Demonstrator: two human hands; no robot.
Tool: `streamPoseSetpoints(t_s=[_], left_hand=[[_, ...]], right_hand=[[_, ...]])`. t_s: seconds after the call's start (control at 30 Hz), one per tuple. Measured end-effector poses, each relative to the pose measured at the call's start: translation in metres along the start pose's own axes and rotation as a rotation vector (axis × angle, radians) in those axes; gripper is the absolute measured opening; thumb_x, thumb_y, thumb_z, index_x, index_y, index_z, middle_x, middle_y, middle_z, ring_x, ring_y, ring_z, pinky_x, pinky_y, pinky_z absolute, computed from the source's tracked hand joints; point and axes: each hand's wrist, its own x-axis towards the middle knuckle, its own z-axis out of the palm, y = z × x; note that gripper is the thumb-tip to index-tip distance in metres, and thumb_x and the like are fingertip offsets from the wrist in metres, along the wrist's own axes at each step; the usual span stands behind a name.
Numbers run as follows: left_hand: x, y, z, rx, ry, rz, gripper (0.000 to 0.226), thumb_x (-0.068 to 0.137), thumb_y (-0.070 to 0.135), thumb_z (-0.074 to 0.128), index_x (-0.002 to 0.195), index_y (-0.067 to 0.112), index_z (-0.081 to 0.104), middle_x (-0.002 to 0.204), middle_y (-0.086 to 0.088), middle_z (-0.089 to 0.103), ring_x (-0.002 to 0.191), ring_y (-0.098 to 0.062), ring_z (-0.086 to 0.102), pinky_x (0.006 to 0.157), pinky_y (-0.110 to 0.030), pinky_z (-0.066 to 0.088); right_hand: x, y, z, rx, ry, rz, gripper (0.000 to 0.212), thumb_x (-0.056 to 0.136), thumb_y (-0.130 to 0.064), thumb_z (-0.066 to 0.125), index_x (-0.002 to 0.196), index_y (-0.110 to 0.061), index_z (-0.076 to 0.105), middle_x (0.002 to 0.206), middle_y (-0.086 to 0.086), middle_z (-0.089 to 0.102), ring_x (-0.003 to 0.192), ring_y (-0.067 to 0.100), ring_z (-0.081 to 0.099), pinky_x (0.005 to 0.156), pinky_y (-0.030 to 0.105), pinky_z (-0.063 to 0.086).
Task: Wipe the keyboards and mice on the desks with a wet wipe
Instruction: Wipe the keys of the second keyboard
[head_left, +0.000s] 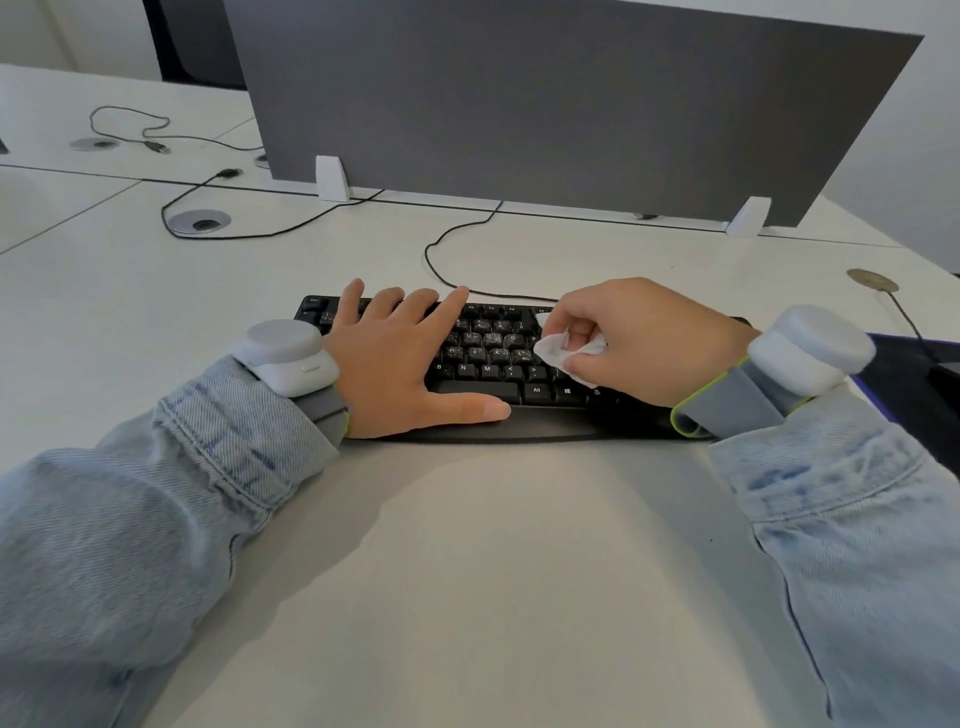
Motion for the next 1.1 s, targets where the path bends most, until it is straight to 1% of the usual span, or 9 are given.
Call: streamPoseSetpoints(t_s=[0.13,0.27,0.33,0.47,0.53,0.7,0.8,0.93,1.1], left_hand=[[0.0,0.0,0.0,-0.004,-0.004,-0.001,0.129,0.054,0.102,0.009,0.16,0.028,0.001,0.16,0.006,0.025,0.148,-0.025,0.021,0.122,-0.059,0.0],[0.0,0.001,0.0,-0.016,-0.006,-0.004,0.129,0.055,0.102,0.008,0.16,0.029,0.0,0.16,0.005,0.024,0.149,-0.025,0.02,0.122,-0.059,0.0],[0.0,0.001,0.0,-0.014,-0.004,-0.003,0.129,0.055,0.102,0.008,0.16,0.028,0.0,0.16,0.005,0.024,0.149,-0.025,0.02,0.122,-0.059,0.0],[0.0,0.0,0.0,-0.009,-0.008,-0.006,0.129,0.055,0.102,0.007,0.16,0.028,-0.001,0.16,0.005,0.024,0.149,-0.025,0.019,0.122,-0.059,0.0],[0.001,0.0,0.0,-0.006,-0.009,-0.005,0.129,0.055,0.102,0.007,0.16,0.028,-0.001,0.16,0.005,0.025,0.148,-0.025,0.02,0.122,-0.059,0.001],[0.001,0.001,-0.001,-0.001,-0.002,-0.003,0.128,0.055,0.101,0.006,0.16,0.028,0.0,0.16,0.004,0.026,0.148,-0.026,0.021,0.122,-0.059,0.001],[0.001,0.001,0.0,0.0,0.003,-0.006,0.128,0.056,0.101,0.006,0.16,0.028,0.0,0.16,0.004,0.026,0.147,-0.026,0.022,0.122,-0.059,0.002],[0.001,0.001,0.0,0.004,-0.006,-0.003,0.129,0.055,0.101,0.006,0.16,0.028,0.0,0.159,0.004,0.026,0.147,-0.026,0.022,0.122,-0.06,0.002],[0.0,0.001,-0.001,0.008,-0.015,0.0,0.129,0.054,0.102,0.008,0.16,0.028,-0.001,0.159,0.004,0.025,0.147,-0.025,0.021,0.122,-0.059,0.0]], right_hand=[[0.006,-0.001,0.006,0.002,0.099,0.005,0.007,0.087,-0.03,0.064,0.089,-0.024,0.067,0.08,-0.013,0.058,0.082,0.012,0.055,0.068,0.026,0.037],[0.007,0.001,0.009,0.003,0.22,-0.005,0.005,0.089,-0.028,0.062,0.09,-0.024,0.063,0.101,-0.002,0.052,0.092,0.017,0.049,0.076,0.029,0.039],[0.006,-0.001,0.005,-0.001,0.253,-0.034,0.006,0.091,-0.028,0.059,0.09,-0.023,0.06,0.096,-0.003,0.056,0.088,0.017,0.05,0.073,0.028,0.038],[0.003,-0.009,0.001,-0.024,0.141,-0.073,0.007,0.09,-0.03,0.062,0.086,-0.024,0.062,0.074,-0.015,0.052,0.076,0.011,0.048,0.061,0.025,0.034],[0.003,-0.008,0.005,-0.038,0.097,-0.061,0.007,0.09,-0.03,0.063,0.087,-0.024,0.066,0.078,-0.014,0.055,0.079,0.011,0.049,0.064,0.026,0.036],[0.008,-0.004,0.008,-0.053,0.171,0.014,0.009,0.09,-0.029,0.061,0.09,-0.023,0.068,0.083,-0.007,0.056,0.085,0.014,0.051,0.07,0.027,0.037],[0.007,-0.01,0.01,0.01,0.14,-0.001,0.011,0.089,-0.027,0.06,0.088,-0.025,0.07,0.084,-0.007,0.061,0.085,0.013,0.054,0.068,0.027,0.039],[0.007,-0.01,0.011,0.027,0.103,0.0,0.011,0.088,-0.028,0.061,0.088,-0.026,0.072,0.082,-0.009,0.062,0.082,0.011,0.055,0.059,0.014,0.035],[0.002,-0.005,0.004,0.067,-0.002,0.013,0.014,0.087,-0.036,0.06,0.091,-0.027,0.071,0.083,-0.013,0.062,0.082,0.011,0.056,0.066,0.025,0.038]])
